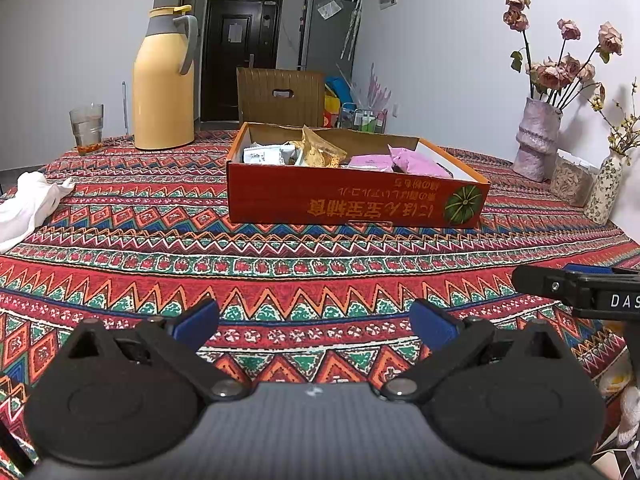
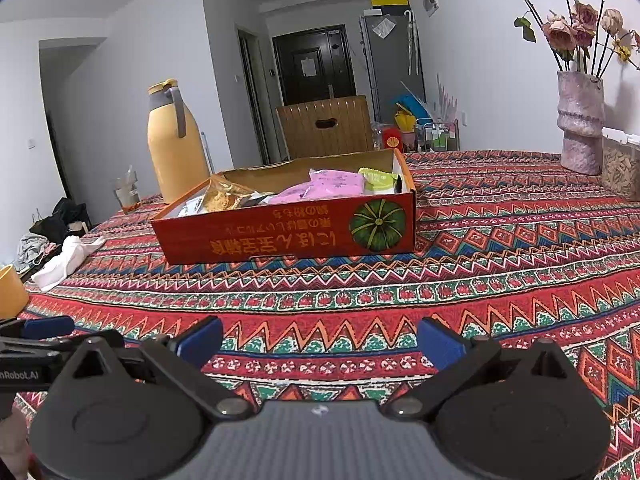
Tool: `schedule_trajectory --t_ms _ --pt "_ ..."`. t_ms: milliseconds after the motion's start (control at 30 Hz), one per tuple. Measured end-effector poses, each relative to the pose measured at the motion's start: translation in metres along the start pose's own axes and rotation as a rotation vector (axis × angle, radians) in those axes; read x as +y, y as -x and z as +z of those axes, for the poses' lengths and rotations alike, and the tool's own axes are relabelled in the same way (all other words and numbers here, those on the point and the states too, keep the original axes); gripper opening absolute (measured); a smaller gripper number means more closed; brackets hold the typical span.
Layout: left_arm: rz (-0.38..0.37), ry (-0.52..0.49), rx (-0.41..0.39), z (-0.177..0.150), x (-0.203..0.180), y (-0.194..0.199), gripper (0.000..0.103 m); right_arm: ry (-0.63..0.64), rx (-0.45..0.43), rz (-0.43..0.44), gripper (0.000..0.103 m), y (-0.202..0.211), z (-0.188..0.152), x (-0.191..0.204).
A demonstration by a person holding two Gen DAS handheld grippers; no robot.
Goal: Organize snacks
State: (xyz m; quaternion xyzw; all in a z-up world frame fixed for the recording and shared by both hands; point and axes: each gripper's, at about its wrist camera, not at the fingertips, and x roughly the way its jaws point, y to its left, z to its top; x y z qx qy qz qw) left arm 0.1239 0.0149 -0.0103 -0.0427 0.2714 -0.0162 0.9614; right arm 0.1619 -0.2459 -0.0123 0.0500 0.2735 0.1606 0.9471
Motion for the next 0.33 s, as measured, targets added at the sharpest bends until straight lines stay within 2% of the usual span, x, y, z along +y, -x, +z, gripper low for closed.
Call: schedule_trajectory --t_ms 333 --pt "-0.006 0.004 -0.037 0.0006 0.0008 0.0078 0.103 0.008 -0.017 -0.003 0.103 0.0053 -0.0002 0.003"
